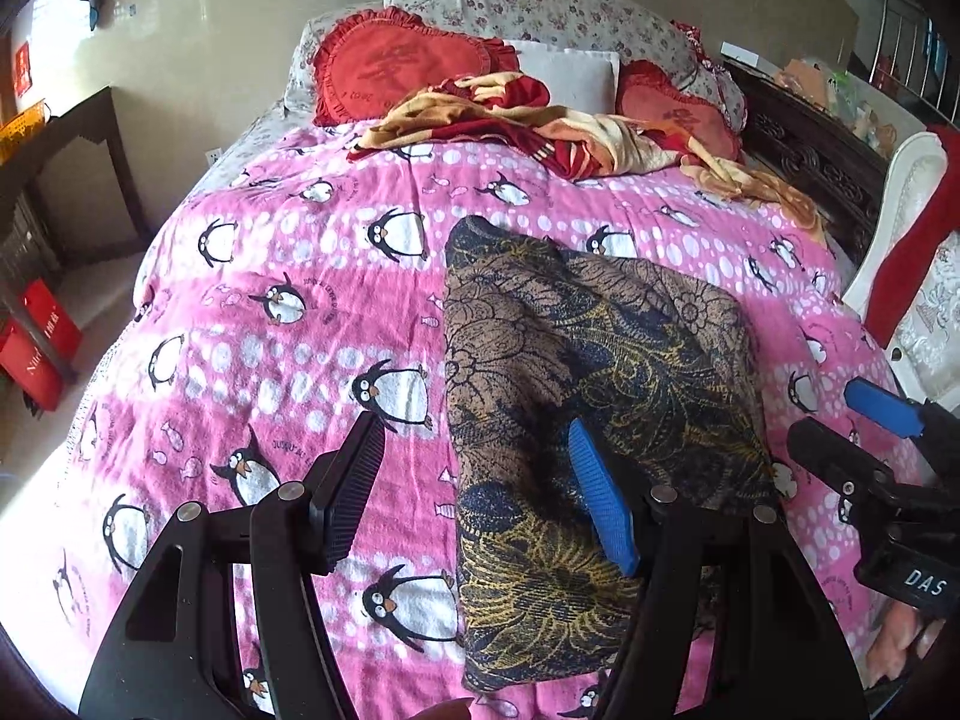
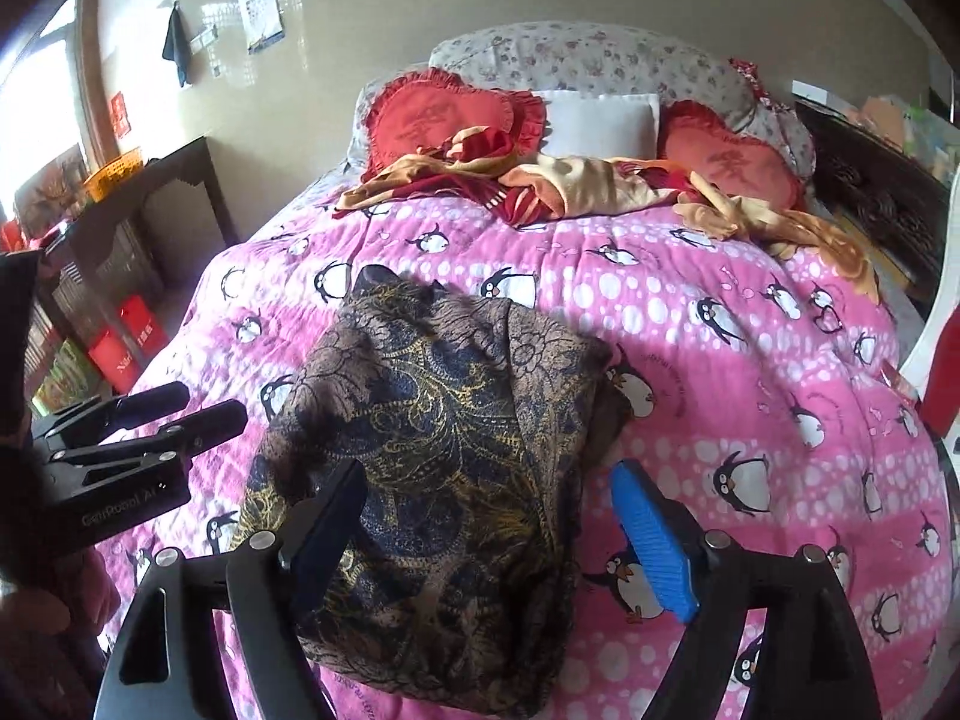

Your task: Fold small clothes

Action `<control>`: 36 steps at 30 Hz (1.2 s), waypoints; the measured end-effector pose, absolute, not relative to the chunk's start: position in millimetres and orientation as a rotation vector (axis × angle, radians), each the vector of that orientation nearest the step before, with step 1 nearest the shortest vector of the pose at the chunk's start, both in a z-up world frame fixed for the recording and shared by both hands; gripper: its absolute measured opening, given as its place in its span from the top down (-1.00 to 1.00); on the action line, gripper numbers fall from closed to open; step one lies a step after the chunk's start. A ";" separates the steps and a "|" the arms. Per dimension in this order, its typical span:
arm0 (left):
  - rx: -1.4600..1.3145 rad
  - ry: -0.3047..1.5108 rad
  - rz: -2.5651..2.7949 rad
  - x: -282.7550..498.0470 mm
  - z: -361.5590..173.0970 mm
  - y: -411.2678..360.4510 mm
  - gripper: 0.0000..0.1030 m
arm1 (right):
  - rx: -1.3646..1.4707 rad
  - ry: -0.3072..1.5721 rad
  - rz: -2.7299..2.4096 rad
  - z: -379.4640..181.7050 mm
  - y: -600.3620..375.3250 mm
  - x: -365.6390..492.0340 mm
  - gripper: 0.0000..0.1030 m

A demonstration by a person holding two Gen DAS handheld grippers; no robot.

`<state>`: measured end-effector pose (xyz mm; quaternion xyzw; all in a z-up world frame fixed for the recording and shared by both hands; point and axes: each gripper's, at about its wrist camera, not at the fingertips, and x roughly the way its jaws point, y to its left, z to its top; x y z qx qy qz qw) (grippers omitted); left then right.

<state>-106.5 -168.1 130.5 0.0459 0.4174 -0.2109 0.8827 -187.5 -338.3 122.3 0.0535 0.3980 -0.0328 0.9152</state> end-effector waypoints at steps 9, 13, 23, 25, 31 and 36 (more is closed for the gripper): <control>0.098 0.832 -0.420 -109.6 138.9 -165.1 -0.25 | 0.137 0.834 -0.082 120.3 -333.4 -182.7 -0.65; 0.098 0.837 -0.419 -108.5 137.5 -164.5 -0.25 | 0.132 0.848 -0.086 117.5 -330.1 -179.7 -0.66; 0.097 0.854 -0.412 -104.9 131.3 -165.1 -0.25 | 0.144 0.876 -0.087 109.0 -329.4 -173.9 -0.66; 0.099 0.858 -0.412 -103.7 129.9 -165.7 -0.25 | 0.141 0.881 -0.087 107.7 -329.1 -172.5 -0.66; 0.098 0.869 -0.411 -101.7 126.1 -167.5 -0.25 | 0.143 0.892 -0.086 103.7 -328.2 -169.4 -0.66; 0.105 0.878 -0.413 -99.0 123.6 -169.2 -0.25 | 0.147 0.909 -0.085 99.8 -328.3 -166.0 -0.66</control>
